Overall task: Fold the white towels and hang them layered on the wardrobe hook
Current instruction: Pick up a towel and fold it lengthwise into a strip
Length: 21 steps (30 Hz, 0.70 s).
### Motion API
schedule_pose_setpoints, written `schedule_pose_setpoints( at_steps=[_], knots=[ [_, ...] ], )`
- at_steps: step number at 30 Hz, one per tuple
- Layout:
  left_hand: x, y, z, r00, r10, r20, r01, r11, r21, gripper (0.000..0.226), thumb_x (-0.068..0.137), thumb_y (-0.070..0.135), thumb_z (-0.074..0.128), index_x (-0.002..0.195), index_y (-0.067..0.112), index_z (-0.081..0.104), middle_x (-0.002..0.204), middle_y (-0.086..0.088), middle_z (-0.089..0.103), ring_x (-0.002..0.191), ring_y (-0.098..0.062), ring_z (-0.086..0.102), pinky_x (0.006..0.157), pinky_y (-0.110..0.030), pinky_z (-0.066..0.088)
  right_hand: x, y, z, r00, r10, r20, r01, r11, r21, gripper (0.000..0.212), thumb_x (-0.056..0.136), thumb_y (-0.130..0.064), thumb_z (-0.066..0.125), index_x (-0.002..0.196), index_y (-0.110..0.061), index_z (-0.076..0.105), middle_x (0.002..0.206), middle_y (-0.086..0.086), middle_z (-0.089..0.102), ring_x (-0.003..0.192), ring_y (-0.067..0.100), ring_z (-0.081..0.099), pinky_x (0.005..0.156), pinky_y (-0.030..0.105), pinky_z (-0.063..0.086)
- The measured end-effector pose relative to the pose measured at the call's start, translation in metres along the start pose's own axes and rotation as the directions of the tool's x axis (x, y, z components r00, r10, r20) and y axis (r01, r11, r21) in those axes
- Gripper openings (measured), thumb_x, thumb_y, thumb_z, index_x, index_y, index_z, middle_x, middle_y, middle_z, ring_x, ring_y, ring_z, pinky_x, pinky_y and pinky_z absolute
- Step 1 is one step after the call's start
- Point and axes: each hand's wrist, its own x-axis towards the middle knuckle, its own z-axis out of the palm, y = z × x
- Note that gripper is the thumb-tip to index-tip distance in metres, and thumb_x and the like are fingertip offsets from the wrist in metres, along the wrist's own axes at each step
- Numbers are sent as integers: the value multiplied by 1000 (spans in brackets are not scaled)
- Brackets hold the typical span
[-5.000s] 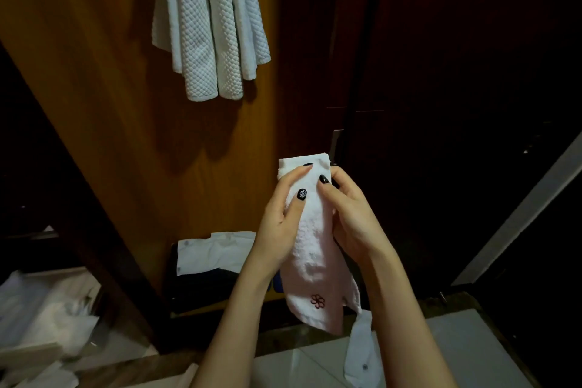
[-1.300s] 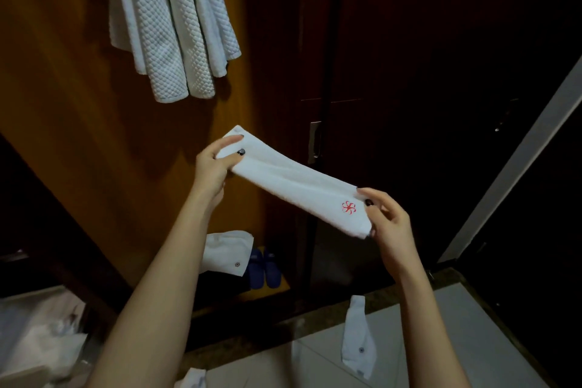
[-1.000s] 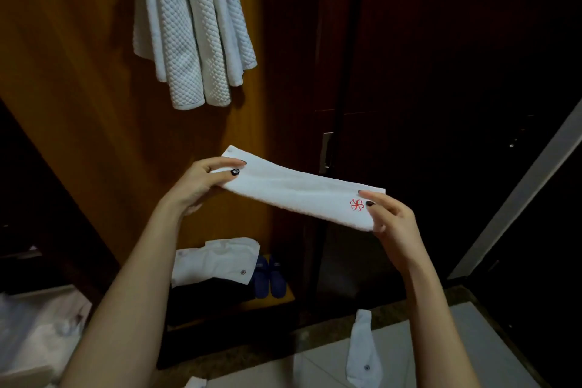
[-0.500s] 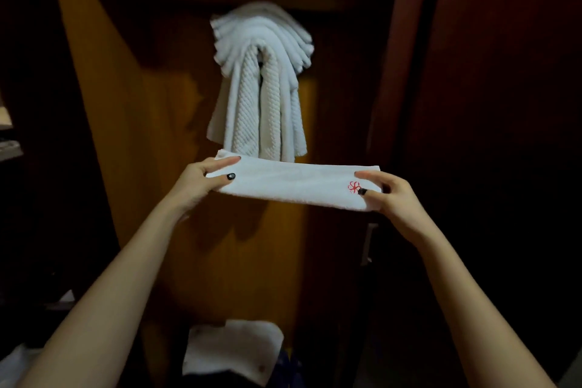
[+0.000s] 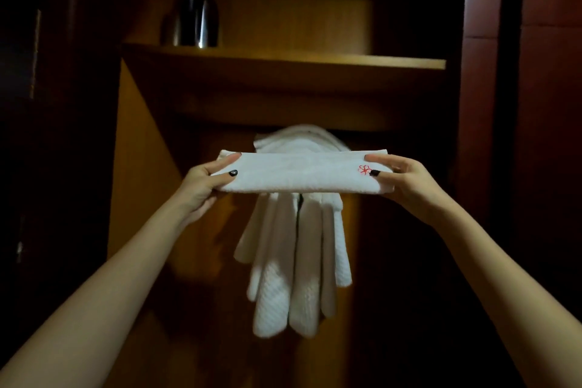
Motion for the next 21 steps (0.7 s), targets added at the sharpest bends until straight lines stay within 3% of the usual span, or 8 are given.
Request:
schedule_pose_setpoints(
  at_steps=[5, 8, 12, 16, 19, 21],
  knots=[
    [85, 6, 16, 997, 69, -42, -70, 997, -36, 38, 92, -1, 58, 117, 27, 66, 136, -2, 54, 95, -6, 65, 69, -16, 53, 86, 4, -2, 995, -44, -94, 51, 996, 71, 38, 91, 14, 46, 126, 3, 56, 97, 14, 66, 66, 13, 70, 62, 23, 57],
    [129, 2, 25, 994, 94, -50, -97, 993, -69, 40, 92, -2, 58, 128, 15, 62, 143, -5, 51, 96, -6, 64, 65, -13, 53, 130, 11, -5, 988, -49, -148, 68, 990, 127, 40, 91, 14, 45, 127, 4, 55, 99, 17, 67, 72, 17, 71, 69, 28, 61],
    [171, -9, 28, 990, 99, -101, -112, 985, -130, 36, 94, 4, 59, 130, 6, 58, 151, -4, 43, 105, -8, 60, 66, -16, 54, 167, 26, -6, 987, -21, -157, 47, 985, 164, 38, 90, 14, 47, 127, 7, 54, 102, 18, 68, 78, 18, 72, 64, 25, 58],
    [183, -27, 34, 988, 71, -141, -95, 980, -176, 34, 93, 3, 60, 127, 2, 57, 143, -5, 51, 94, -7, 64, 68, -19, 54, 179, 47, -4, 986, 13, -169, 18, 983, 180, 36, 92, 13, 46, 127, 6, 54, 109, 20, 65, 92, 25, 69, 71, 30, 60],
    [175, -48, 30, 989, 51, -136, -73, 984, -165, 34, 91, 6, 63, 125, 3, 60, 137, -2, 55, 101, -10, 66, 72, -20, 55, 168, 72, -1, 986, 50, -159, -11, 971, 237, 29, 95, 6, 50, 122, 2, 57, 108, 12, 65, 92, 21, 69, 67, 28, 59],
    [166, -57, 25, 992, 43, -123, -64, 983, -173, 26, 90, 8, 65, 117, 8, 66, 123, 6, 61, 92, -7, 70, 67, -18, 56, 157, 85, 0, 989, 62, -135, -24, 963, 269, 21, 96, -1, 53, 115, -3, 63, 109, 8, 66, 95, 19, 69, 67, 24, 58]
  ],
)
